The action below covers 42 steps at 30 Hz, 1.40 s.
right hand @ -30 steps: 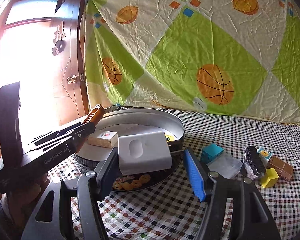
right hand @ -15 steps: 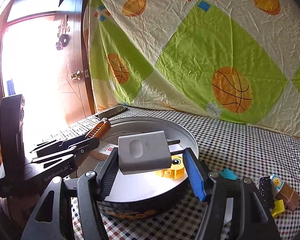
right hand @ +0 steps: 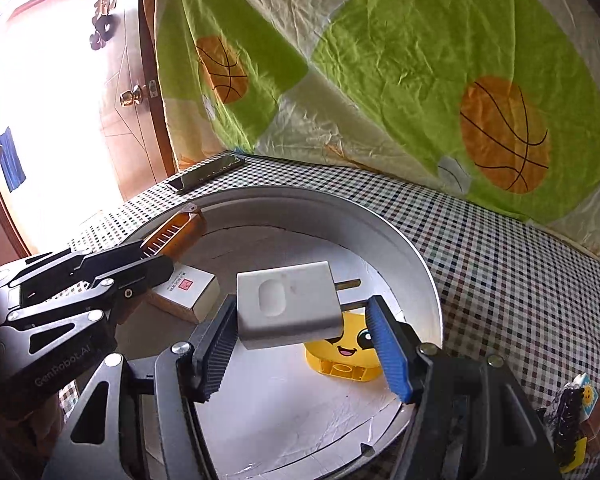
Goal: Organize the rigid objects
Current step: 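Open both grippers to drop the comb and soap box into the tin, then grasp the clear plastic box with the left gripper while the right gripper approaches the yellow cube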
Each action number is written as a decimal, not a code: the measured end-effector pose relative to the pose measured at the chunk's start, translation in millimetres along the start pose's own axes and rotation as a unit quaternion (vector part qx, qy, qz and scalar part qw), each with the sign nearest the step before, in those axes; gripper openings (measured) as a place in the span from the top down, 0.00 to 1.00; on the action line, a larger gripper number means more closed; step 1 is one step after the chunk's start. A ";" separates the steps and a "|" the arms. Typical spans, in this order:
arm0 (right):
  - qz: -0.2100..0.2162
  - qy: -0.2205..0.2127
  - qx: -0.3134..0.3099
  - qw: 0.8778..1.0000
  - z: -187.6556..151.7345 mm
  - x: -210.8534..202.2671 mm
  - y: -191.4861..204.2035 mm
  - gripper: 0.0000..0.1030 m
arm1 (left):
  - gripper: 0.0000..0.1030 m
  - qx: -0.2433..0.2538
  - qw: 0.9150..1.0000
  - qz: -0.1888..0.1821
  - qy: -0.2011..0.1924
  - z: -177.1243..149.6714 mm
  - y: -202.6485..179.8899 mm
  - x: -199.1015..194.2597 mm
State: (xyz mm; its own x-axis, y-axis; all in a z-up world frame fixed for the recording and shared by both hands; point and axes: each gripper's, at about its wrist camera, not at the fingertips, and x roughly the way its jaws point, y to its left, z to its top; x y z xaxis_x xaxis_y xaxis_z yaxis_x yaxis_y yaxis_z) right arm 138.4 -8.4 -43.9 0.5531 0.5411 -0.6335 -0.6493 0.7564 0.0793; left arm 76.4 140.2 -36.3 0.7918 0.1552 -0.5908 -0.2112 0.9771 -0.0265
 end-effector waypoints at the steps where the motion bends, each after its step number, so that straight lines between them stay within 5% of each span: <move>1: 0.003 0.000 0.003 1.000 -0.4 0.5 0.6 0.34 | 0.69 -0.002 1.000 0.005 0.001 0.6 2.0 0.6; 3: 0.004 -0.008 0.005 1.000 -0.6 -2.2 2.4 0.26 | 0.44 -0.006 1.000 0.015 -0.006 1.1 5.3 -2.1; 5: 0.006 -0.017 0.007 1.000 -0.8 -9.0 2.7 0.20 | 0.31 -0.011 1.000 0.021 -0.019 0.5 8.0 -8.9; 12: -0.043 -0.044 0.027 0.998 -30.0 -63.0 -27.9 0.20 | 0.08 -0.034 0.997 0.008 -0.070 -14.2 1.6 -43.0; 22: -0.139 -0.056 0.127 0.980 -93.2 -127.6 -130.7 0.20 | 0.08 0.029 0.993 -0.087 -0.068 -32.1 -95.0 -56.4; 32: -0.195 -0.059 0.185 0.961 -124.9 -151.6 -178.6 0.20 | 0.14 0.084 0.987 -0.138 -0.022 -39.4 -186.4 -31.7; 37: -0.212 -0.061 0.188 0.957 -129.8 -156.8 -184.8 0.20 | 0.22 0.128 0.979 -0.159 0.016 -45.8 -223.4 -16.1; 42: -0.213 -0.058 0.205 0.953 -133.1 -156.5 -191.6 0.20 | 0.42 0.150 0.974 -0.157 0.059 -45.3 -240.4 7.5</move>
State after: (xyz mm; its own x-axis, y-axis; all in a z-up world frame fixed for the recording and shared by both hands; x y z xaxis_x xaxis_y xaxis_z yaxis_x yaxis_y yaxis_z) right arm 106.7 -286.9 -62.4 0.7910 0.1714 -0.5874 -0.1064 0.9839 0.1439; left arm 107.1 -100.2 -70.8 0.7154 -0.1594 -0.6803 0.2218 0.9751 0.0047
